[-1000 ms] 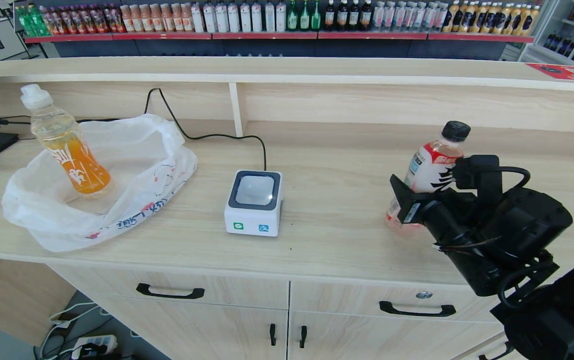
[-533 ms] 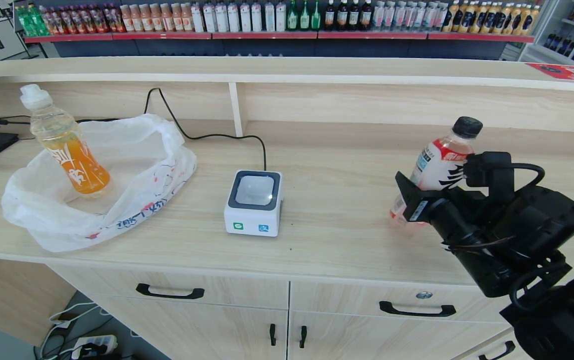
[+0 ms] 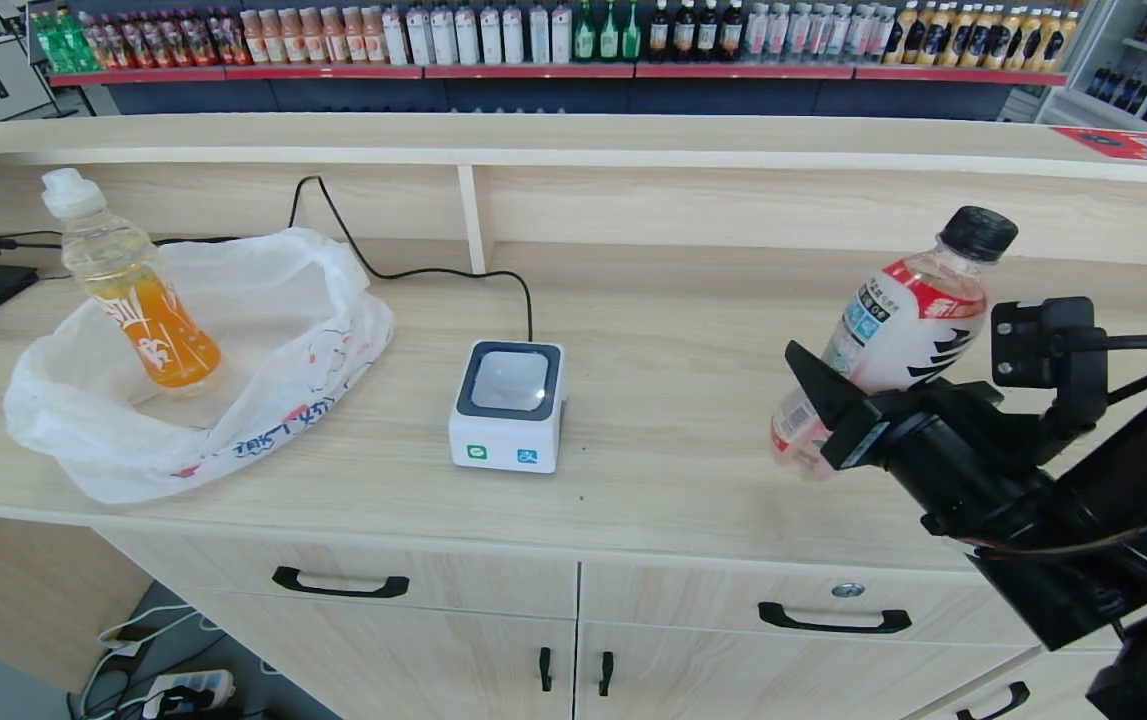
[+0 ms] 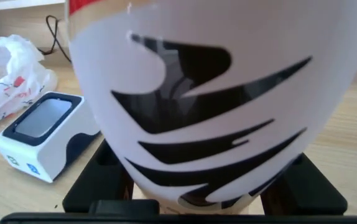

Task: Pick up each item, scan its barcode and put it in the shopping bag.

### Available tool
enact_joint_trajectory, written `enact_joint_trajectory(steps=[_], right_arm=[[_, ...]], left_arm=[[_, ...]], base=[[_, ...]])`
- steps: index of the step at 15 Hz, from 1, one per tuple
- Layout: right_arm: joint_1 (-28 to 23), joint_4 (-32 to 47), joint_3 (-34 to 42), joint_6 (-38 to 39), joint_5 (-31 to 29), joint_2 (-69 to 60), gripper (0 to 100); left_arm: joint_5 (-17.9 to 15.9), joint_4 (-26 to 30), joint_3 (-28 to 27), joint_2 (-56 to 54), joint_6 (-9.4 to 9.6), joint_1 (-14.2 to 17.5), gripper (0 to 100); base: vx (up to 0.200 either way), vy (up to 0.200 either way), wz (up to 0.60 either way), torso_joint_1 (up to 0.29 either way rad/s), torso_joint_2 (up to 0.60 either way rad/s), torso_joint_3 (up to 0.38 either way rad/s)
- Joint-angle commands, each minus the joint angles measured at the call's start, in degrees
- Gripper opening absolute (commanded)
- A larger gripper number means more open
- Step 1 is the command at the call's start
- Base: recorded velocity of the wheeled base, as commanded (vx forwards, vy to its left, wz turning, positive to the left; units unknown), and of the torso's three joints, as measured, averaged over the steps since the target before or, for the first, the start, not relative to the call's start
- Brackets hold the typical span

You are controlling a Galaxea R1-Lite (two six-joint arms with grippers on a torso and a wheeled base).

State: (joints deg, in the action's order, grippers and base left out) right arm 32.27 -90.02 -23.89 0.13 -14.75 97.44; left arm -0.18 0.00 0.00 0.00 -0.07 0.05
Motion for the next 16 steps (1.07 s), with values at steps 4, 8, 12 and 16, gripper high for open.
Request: enact_joint_trajectory(steps=[4,8,12,16], right_arm=[[5.8,0.0,3.4,0.2,4.6,-6.0,0],[9.4,0.0,6.1,2.9,6.6,-8.4,0],[12.3,0.0,7.9,11.4,9.3,-10.3,0],[12.6,0.0,5.5,16.8,14.7,-10.6,0]], left_arm=[[0.0,0.0,0.0,0.0,-0.01,0.0,0],[0.0,0.0,0.0,0.0,0.07,0.0,0],[0.0,0.0,0.0,0.0,-0.01,0.0,0],[0.0,0.0,0.0,0.0,-0.01,0.0,0]], base=[[0.000,0.000,0.00,0.000,0.00,0.000],[0.000,0.000,0.00,0.000,0.00,0.000],[0.000,0.000,0.00,0.000,0.00,0.000],[0.000,0.000,0.00,0.000,0.00,0.000]])
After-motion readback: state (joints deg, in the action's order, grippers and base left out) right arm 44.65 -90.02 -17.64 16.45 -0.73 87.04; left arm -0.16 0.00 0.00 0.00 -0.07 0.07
